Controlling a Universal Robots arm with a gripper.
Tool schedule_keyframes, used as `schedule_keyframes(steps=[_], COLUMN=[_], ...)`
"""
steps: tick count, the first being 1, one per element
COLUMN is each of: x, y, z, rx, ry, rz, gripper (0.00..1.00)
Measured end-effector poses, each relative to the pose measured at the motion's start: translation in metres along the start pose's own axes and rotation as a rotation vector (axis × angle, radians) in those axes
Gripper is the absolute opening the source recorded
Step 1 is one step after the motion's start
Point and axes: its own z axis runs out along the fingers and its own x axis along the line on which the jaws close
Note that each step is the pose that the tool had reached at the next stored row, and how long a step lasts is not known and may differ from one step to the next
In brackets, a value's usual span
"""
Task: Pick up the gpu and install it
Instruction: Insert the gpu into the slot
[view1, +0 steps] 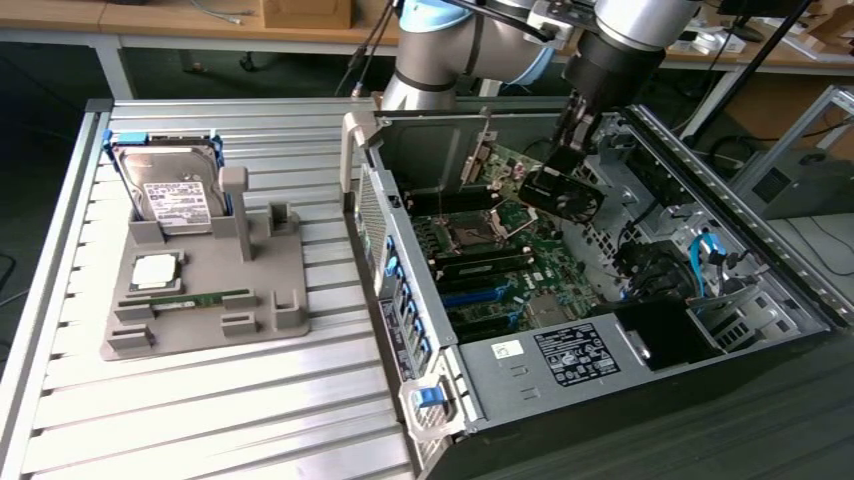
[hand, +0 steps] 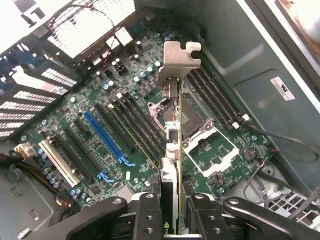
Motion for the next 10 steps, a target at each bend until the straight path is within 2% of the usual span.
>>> schedule_keyframes(steps=[10], x=[0.0000], y=[0.0000], z=[0.0000], rx=[-0.0018], ry=[0.0049], rz=[-0.089], gripper=[0.27])
